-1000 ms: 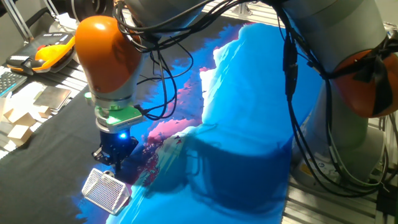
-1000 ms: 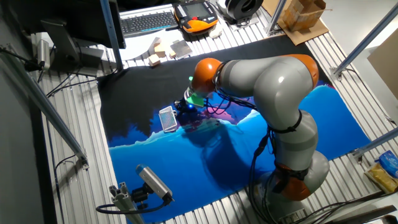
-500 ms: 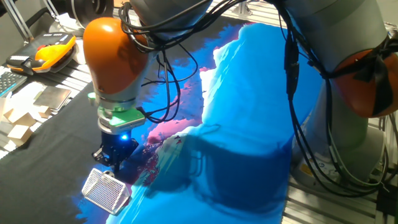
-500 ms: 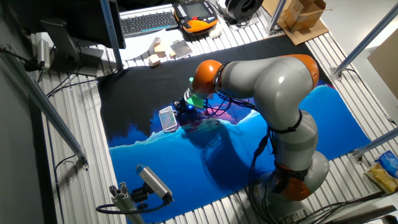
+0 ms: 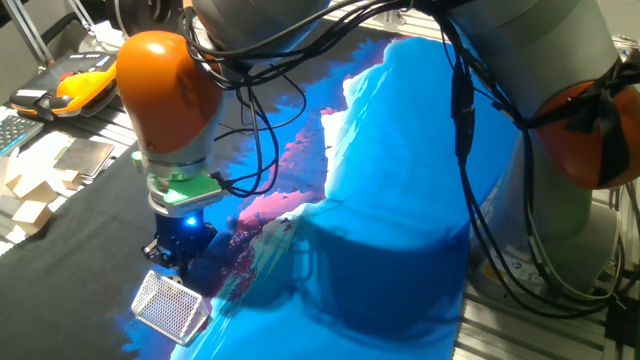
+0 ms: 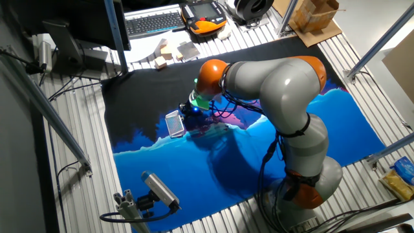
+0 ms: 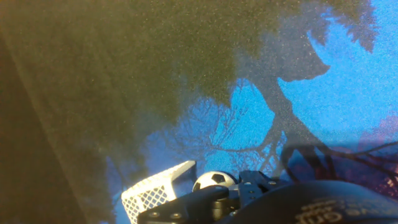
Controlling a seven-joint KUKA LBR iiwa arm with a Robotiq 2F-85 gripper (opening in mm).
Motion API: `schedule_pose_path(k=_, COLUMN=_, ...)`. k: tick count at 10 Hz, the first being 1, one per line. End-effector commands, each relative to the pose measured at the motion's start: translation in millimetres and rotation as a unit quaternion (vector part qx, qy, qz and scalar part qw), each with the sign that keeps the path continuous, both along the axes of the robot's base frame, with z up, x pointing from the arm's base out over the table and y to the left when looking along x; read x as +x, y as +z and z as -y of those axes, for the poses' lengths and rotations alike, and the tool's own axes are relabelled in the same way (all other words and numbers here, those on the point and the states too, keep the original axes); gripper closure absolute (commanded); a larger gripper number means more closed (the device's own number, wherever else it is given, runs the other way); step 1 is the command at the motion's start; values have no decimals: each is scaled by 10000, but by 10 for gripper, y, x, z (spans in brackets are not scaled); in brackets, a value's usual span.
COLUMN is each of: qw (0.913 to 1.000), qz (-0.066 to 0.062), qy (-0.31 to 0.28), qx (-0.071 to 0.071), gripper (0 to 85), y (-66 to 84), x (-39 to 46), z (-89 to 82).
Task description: Push the soccer ball into the goal
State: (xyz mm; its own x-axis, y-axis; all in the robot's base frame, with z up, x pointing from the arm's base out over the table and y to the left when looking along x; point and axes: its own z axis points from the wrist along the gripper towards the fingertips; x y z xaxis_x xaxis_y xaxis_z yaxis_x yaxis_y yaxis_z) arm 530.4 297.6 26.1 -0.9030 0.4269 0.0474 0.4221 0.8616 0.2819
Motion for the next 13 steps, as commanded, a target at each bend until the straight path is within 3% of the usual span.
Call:
schedule_pose_path(k=1, qw=10000, qz=19, qy=0, qx=34, gripper=850, y=-1, x=-2, z=-6)
schedule_pose_path(k=4, qw=9999, qz=74, qy=-73, qx=118, gripper=850, y=-16, x=12, z=-20)
schedule_pose_path(k=6, qw=9998, qz=37, qy=-106, qx=170, gripper=850, y=-22, x=8, z=-34)
schedule_pose_path(k=8, qw=9993, qz=2, qy=-154, qx=332, gripper=850, y=-29, x=-3, z=-54)
schedule_pose_path(k=10, qw=9978, qz=-80, qy=-238, qx=612, gripper=850, y=-32, x=-12, z=-66)
schedule_pose_path(k=13, qw=9977, qz=-90, qy=-241, qx=634, gripper=850, y=-24, x=-32, z=-69)
